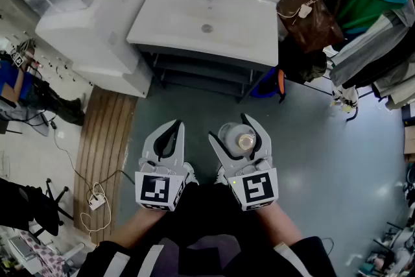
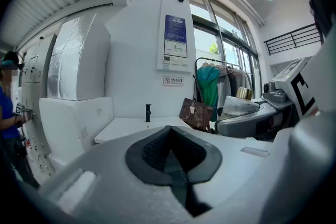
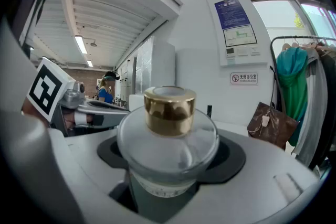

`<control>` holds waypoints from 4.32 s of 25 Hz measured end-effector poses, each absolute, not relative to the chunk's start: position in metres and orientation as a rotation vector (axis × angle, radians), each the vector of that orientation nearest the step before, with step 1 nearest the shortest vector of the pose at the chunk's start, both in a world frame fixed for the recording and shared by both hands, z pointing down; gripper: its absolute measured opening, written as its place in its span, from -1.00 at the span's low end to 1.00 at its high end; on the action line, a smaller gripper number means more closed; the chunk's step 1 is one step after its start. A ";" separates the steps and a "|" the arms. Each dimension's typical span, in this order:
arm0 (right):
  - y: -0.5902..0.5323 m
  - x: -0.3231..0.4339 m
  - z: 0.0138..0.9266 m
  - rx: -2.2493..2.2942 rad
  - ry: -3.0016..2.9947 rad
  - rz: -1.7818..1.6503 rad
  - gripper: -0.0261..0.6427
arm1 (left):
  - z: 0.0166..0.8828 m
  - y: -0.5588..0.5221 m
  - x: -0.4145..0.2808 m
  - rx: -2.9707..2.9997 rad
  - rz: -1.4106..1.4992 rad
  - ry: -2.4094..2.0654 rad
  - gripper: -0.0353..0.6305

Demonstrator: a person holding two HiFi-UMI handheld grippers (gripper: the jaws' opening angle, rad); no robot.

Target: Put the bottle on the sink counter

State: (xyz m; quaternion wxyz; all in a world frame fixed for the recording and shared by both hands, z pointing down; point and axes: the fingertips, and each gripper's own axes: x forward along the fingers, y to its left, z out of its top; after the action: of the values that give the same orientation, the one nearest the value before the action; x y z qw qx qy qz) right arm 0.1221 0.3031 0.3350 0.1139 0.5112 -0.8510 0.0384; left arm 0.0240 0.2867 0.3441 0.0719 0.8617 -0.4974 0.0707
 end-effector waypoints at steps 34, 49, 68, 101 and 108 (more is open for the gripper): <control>0.283 0.073 0.333 1.549 -2.471 0.070 0.11 | 0.342 0.269 -0.040 2.622 0.136 -1.491 -0.89; 0.239 0.034 0.348 1.475 -2.485 0.105 0.11 | 0.352 0.234 -0.083 2.558 0.133 -1.560 -0.89; 0.081 0.042 0.364 1.285 -2.584 0.182 0.11 | 0.356 0.087 -0.062 2.439 0.258 -1.697 -0.89; -0.123 0.038 0.391 1.196 -2.533 0.168 0.11 | 0.386 -0.126 -0.054 2.411 0.285 -1.708 -0.89; -0.194 0.015 0.414 1.189 -2.485 0.200 0.11 | 0.412 -0.191 -0.076 2.370 0.296 -1.678 -0.89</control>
State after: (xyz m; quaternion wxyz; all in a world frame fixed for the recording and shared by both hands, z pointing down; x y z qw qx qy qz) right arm 0.0148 -0.1940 0.4142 0.1885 0.4226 -0.8837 0.0710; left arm -0.0757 -0.1911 0.4119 0.1111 0.8068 -0.5714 0.1007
